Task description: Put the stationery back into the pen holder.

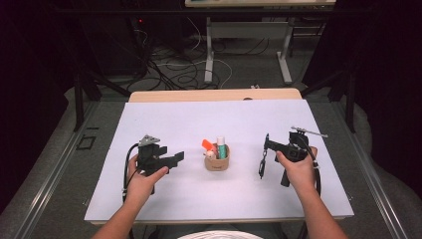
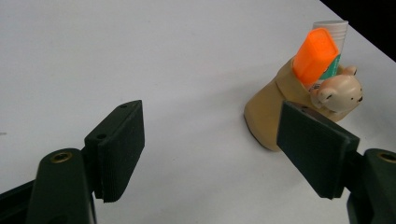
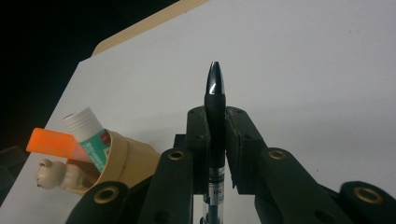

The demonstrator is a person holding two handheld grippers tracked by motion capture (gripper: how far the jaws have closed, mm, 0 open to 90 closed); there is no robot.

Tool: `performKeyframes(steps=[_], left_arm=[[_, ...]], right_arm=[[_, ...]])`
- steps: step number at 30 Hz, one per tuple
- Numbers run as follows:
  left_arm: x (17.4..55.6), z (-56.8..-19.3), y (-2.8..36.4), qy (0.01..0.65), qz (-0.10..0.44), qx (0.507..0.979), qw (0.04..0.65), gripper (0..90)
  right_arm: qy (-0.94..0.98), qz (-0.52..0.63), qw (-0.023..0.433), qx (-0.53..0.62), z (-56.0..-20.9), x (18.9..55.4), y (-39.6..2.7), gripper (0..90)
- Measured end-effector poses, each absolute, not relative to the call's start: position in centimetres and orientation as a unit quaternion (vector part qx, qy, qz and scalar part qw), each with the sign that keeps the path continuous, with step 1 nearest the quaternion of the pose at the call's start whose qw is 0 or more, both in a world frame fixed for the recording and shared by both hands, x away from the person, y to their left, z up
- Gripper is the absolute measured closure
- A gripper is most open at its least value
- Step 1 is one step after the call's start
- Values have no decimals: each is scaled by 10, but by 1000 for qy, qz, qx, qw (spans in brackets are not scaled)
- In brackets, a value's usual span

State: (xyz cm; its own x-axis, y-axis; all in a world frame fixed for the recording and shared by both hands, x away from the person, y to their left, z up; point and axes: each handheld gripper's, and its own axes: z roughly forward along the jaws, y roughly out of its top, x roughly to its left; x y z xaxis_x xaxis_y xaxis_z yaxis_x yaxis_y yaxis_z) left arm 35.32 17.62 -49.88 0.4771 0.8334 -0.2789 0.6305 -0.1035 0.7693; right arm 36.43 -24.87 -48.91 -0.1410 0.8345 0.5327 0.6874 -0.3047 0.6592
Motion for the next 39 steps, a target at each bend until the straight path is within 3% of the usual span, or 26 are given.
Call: performKeyframes(steps=[30,39], left_arm=[[356,-500,184,506,125,721,457,169],[358,-501,184,507,123,720,457,169]], right_arm=[[616,552,176,533,-464,353,-215,806],[630,575,181,490,-449,357,-196,806]])
